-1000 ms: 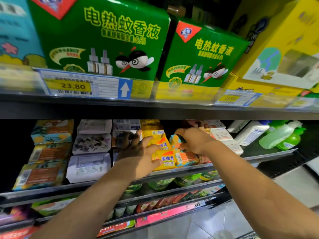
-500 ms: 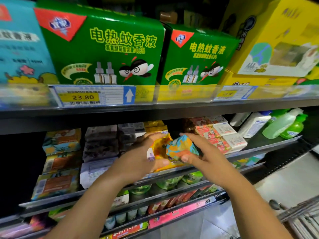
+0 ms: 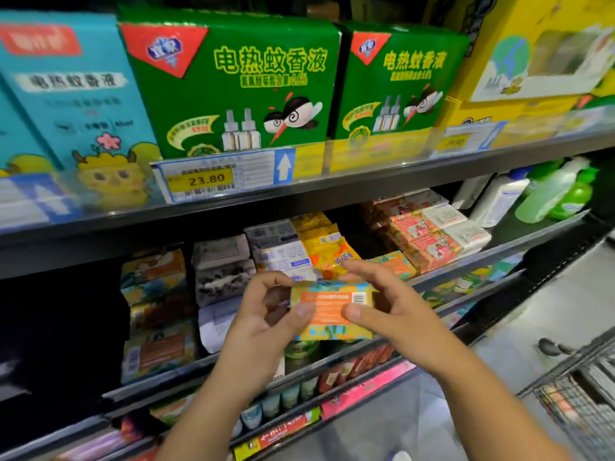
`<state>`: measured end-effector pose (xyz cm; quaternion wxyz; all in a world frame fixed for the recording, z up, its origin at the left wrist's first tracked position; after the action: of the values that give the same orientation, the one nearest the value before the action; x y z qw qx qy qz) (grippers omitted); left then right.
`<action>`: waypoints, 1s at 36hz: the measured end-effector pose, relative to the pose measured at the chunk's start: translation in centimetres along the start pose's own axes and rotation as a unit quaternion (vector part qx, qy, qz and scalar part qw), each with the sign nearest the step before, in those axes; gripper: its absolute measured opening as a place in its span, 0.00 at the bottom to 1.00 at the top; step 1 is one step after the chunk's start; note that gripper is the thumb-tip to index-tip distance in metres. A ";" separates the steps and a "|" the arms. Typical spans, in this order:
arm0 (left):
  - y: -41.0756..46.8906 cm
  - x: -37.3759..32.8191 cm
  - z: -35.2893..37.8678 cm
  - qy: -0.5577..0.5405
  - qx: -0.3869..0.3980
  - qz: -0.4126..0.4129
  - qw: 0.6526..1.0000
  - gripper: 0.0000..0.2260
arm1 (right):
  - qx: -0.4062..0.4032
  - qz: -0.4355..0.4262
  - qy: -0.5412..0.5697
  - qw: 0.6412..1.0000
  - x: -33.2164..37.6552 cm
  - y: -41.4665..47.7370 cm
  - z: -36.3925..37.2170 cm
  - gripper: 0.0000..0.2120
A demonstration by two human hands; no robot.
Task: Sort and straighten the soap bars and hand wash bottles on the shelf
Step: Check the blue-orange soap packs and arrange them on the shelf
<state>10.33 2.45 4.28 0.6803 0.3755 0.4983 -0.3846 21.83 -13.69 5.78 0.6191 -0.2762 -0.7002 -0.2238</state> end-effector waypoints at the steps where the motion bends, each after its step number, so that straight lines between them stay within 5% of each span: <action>1: -0.3 -0.2 0.0 0.005 -0.002 -0.003 1.000 0.14 | 0.001 0.014 0.020 1.000 -0.3 -0.3 0.1 0.25; 8: -1.6 0.2 0.9 0.026 0.078 -0.025 0.996 0.13 | -0.114 0.045 0.118 0.985 -0.6 -1.8 1.1 0.06; 12: -1.6 1.3 0.6 0.085 0.135 -0.006 0.987 0.28 | -0.124 0.097 0.201 0.967 -0.7 -2.4 1.2 0.01; 15: -1.0 0.8 0.4 0.161 0.114 0.040 0.980 0.22 | -0.077 0.126 0.273 0.951 -0.4 -2.8 1.3 0.11; 20: -0.6 0.4 1.3 0.079 0.031 0.010 0.996 0.19 | 0.092 0.097 0.290 0.948 -0.2 -3.1 0.4 0.31; 23: -0.4 0.3 2.1 0.025 -0.051 -0.026 0.998 0.15 | 0.086 0.082 0.151 0.981 -0.2 -2.8 -0.3 0.24; 28: 0.5 -0.5 4.4 0.042 -0.104 -0.041 0.993 0.16 | 0.016 0.078 0.132 0.988 0.3 -1.5 -1.7 0.14; 32: 1.0 -1.1 5.7 0.078 -0.055 -0.013 0.995 0.20 | -0.018 0.092 0.177 0.980 1.3 -1.0 -3.5 0.17; 36: 1.2 -0.6 6.1 0.085 0.018 -0.009 0.996 0.29 | -0.041 0.119 0.262 0.957 1.4 -0.5 -5.0 0.08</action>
<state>13.65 -2.46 6.36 0.6254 0.4145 0.5505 -0.3661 25.11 -17.18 7.84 0.7911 -0.3144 -0.4661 -0.2409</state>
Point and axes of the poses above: each hand's wrist, its own y-axis towards the middle knuckle, its own z-axis out of the palm, x = y × z, the point moved 4 cm from there along y, towards the middle knuckle, and after that the axes turned 3 degrees about z, right-handed, at the moved point
